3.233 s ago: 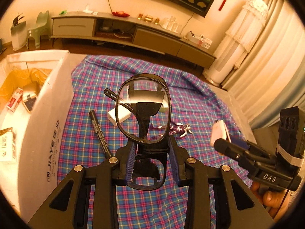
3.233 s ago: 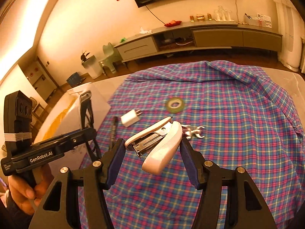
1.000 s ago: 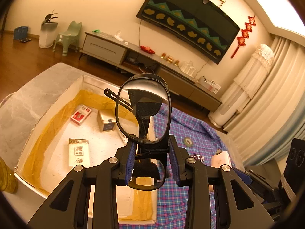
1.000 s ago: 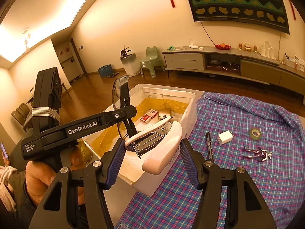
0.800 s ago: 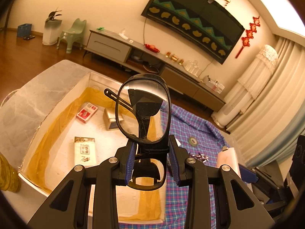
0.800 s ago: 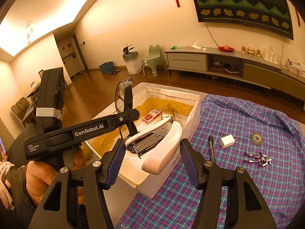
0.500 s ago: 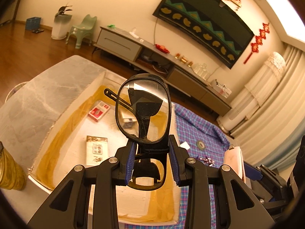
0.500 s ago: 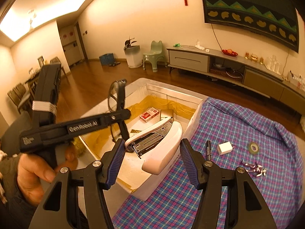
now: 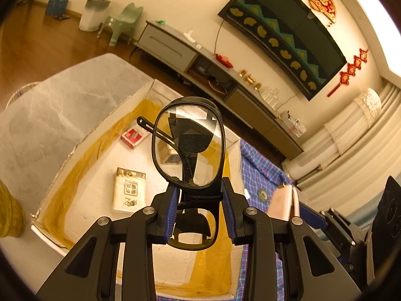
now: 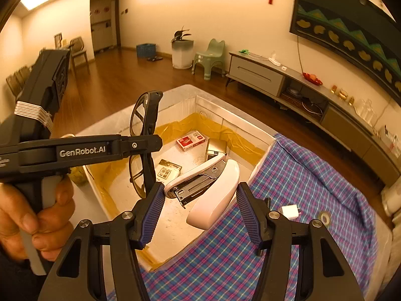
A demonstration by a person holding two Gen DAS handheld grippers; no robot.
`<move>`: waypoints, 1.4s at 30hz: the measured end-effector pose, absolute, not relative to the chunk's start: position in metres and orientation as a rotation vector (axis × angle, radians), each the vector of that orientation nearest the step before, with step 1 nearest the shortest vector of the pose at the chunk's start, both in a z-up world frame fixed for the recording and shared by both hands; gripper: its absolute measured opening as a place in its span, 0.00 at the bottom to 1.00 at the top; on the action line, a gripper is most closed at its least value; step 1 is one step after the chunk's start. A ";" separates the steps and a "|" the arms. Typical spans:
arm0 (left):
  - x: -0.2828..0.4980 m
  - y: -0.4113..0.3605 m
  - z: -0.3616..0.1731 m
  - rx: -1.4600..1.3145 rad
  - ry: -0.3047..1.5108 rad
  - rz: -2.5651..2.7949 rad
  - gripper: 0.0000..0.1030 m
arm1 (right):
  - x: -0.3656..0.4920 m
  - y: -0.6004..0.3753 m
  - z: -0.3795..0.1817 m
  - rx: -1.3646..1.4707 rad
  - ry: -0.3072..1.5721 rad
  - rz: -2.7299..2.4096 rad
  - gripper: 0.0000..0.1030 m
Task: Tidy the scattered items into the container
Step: 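Carry the glasses and stapler over the white box with both tools, then open both tools to drop the glasses and stapler into the box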
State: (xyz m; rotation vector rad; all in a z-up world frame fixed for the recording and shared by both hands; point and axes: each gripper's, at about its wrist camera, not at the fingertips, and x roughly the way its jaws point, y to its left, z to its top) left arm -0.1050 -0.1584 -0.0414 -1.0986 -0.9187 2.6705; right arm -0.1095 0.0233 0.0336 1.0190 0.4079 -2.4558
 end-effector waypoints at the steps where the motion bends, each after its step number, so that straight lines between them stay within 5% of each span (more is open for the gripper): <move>1: -0.106 -0.158 -0.044 -1.108 -0.929 2.663 0.33 | -0.112 0.021 0.032 1.022 0.429 -2.451 0.58; 42: -0.129 -0.147 -0.094 -1.417 -1.087 2.550 0.34 | -0.196 -0.033 -0.047 1.307 0.925 -2.089 0.59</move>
